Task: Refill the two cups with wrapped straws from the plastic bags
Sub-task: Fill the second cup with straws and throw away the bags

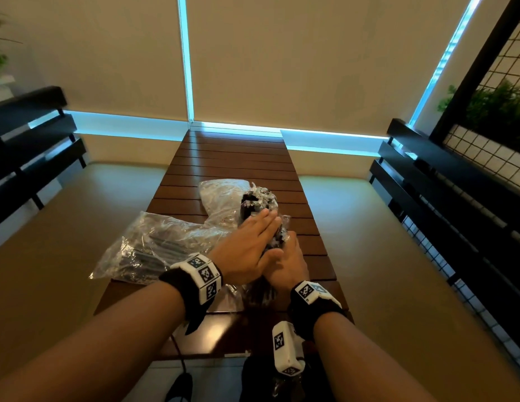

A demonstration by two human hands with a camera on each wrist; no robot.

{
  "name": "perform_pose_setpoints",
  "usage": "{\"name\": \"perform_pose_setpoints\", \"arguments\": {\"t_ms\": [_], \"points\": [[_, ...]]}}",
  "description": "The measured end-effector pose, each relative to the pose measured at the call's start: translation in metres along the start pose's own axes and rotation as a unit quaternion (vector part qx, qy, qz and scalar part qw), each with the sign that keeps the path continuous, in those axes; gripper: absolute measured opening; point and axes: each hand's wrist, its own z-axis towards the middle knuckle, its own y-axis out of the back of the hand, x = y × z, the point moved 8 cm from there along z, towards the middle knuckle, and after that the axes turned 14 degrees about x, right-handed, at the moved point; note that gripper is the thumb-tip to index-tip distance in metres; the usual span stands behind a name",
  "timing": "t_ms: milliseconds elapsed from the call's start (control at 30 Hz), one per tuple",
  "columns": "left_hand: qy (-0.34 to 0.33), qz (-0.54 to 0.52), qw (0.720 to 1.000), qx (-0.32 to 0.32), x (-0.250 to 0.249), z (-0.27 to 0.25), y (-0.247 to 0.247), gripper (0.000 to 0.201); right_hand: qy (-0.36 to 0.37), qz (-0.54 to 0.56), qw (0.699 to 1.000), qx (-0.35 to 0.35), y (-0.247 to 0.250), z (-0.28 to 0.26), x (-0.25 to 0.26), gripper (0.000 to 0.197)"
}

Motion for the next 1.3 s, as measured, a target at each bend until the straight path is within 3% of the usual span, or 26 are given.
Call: {"name": "perform_pose_setpoints", "arguments": {"t_ms": [67, 200, 233, 267, 367, 400, 500, 533, 567, 633, 700, 733, 800, 867, 933, 1000, 1067, 1167, 1233, 1300], "points": [[0.008, -0.011, 1.000, 0.007, 0.001, -0.001, -0.009, 0.082, 0.000, -0.001, 1.000, 0.006, 0.000, 0.001, -0.002, 0.066], [-0.025, 0.002, 0.993, -0.116, -0.019, 0.006, 0.025, 0.066, 0.026, -0.085, 0.996, 0.011, -0.002, 0.007, 0.004, 0.049], [-0.041, 0.006, 0.992, -0.118, -0.024, 0.010, 0.027, 0.061, 0.034, -0.091, 0.995, -0.002, 0.000, 0.006, 0.006, 0.044], [-0.050, 0.019, 0.994, -0.093, -0.027, 0.015, 0.023, 0.057, 0.031, -0.076, 0.997, -0.001, -0.001, 0.006, 0.003, 0.048], [-0.023, 0.108, 0.994, 0.001, -0.023, 0.022, -0.006, 0.055, 0.006, -0.080, 0.997, 0.024, -0.012, 0.008, -0.011, 0.094], [-0.015, 0.120, 0.993, 0.012, -0.021, 0.023, -0.011, 0.057, 0.005, -0.088, 0.996, 0.028, -0.012, 0.006, -0.011, 0.099], [-0.035, 0.075, 0.996, 0.016, -0.025, 0.024, -0.004, 0.065, -0.008, -0.087, 0.993, 0.075, -0.010, -0.002, -0.005, 0.075], [-0.045, 0.040, 0.998, -0.002, -0.028, 0.021, 0.005, 0.067, -0.006, -0.071, 0.996, 0.055, -0.004, -0.008, 0.000, 0.069], [-0.049, -0.001, 0.998, -0.036, -0.028, 0.017, 0.018, 0.067, 0.001, -0.039, 0.999, 0.013, 0.003, -0.012, 0.000, 0.074], [-0.026, -0.099, 0.987, -0.127, -0.016, 0.007, 0.046, 0.065, 0.001, 0.054, 0.998, -0.029, 0.007, -0.022, -0.005, 0.111], [0.022, -0.197, 0.958, -0.207, 0.008, -0.006, 0.069, 0.059, -0.063, 0.058, 0.996, 0.012, -0.006, -0.029, -0.028, 0.144], [0.055, -0.236, 0.944, -0.225, 0.026, -0.010, 0.072, 0.051, -0.105, 0.027, 0.993, 0.049, -0.011, -0.034, -0.041, 0.149], [0.143, -0.265, 0.931, -0.208, 0.067, -0.019, 0.065, 0.033, -0.180, -0.052, 0.967, 0.171, -0.030, -0.043, -0.066, 0.127], [0.233, -0.216, 0.941, -0.118, 0.101, -0.031, 0.040, 0.036, -0.200, -0.135, 0.925, 0.294, -0.054, -0.051, -0.072, 0.077], [0.285, -0.149, 0.947, 0.018, 0.120, -0.044, 0.002, 0.071, -0.150, -0.178, 0.916, 0.326, -0.074, -0.048, -0.055, 0.041], [0.308, -0.109, 0.940, 0.098, 0.128, -0.058, -0.032, 0.099, -0.083, -0.169, 0.937, 0.294, -0.087, -0.040, -0.020, 0.023], [0.323, -0.102, 0.935, 0.101, 0.132, -0.067, -0.054, 0.093, -0.020, -0.162, 0.954, 0.252, -0.097, -0.031, 0.017, 0.018], [0.338, -0.127, 0.931, 0.048, 0.138, -0.072, -0.063, 0.050, 0.036, -0.148, 0.970, 0.192, -0.106, -0.020, 0.056, 0.017], [0.325, -0.182, 0.928, 0.027, 0.142, -0.073, -0.062, 0.035, 0.045, -0.161, 0.971, 0.171, -0.114, -0.010, 0.065, 0.026], [0.296, -0.227, 0.928, 0.021, 0.146, -0.075, -0.058, 0.033, 0.030, -0.204, 0.962, 0.176, -0.127, 0.000, 0.065, 0.036]]}}
